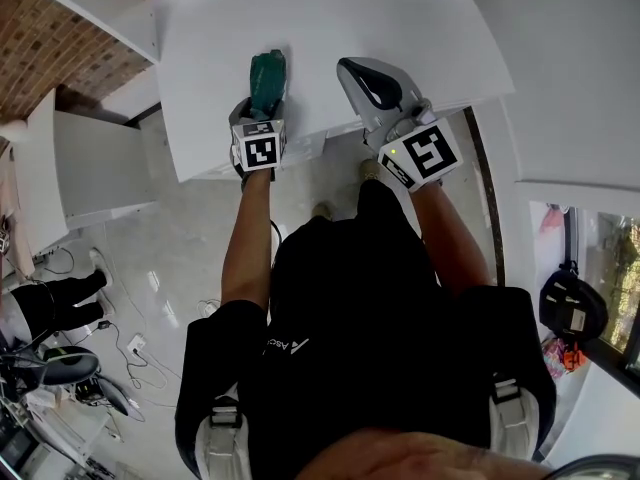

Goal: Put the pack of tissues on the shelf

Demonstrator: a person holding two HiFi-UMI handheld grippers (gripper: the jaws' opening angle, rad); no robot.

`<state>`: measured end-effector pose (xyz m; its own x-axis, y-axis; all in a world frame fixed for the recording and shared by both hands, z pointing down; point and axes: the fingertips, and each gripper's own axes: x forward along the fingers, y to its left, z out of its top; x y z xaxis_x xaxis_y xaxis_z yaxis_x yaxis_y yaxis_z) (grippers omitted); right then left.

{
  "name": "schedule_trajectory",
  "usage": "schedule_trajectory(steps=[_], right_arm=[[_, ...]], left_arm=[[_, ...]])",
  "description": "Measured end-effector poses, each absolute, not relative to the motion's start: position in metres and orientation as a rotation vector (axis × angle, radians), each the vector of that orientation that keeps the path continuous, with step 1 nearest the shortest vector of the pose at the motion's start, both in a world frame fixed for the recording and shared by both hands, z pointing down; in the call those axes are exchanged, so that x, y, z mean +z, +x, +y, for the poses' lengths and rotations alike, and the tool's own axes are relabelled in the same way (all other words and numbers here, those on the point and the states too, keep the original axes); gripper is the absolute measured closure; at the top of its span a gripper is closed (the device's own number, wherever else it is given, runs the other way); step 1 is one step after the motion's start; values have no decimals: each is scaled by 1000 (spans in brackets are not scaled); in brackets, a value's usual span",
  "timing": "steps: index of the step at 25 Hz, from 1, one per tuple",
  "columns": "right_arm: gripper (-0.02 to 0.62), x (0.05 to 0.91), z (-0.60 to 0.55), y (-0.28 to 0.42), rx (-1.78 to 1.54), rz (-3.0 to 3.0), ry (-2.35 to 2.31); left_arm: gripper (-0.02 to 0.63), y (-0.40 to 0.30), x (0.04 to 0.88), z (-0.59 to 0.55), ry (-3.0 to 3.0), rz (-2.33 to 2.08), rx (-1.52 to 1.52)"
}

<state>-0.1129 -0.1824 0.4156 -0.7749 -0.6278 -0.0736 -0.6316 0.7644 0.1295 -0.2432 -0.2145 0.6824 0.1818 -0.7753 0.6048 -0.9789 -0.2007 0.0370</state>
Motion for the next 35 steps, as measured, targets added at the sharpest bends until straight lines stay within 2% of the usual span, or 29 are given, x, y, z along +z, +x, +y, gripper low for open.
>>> schedule_trajectory(steps=[3, 11, 35], right_arm=[[594, 415, -197, -111, 225, 2925, -1030], [594, 409, -245, -99, 204, 2916, -949], [594, 313, -379, -29, 341, 2824, -716]], left_arm=[[365, -249, 670, -223, 2050, -1711, 602], [365, -224, 589, -244, 2150, -1805, 428], [365, -111, 264, -357, 2545, -1987, 29]])
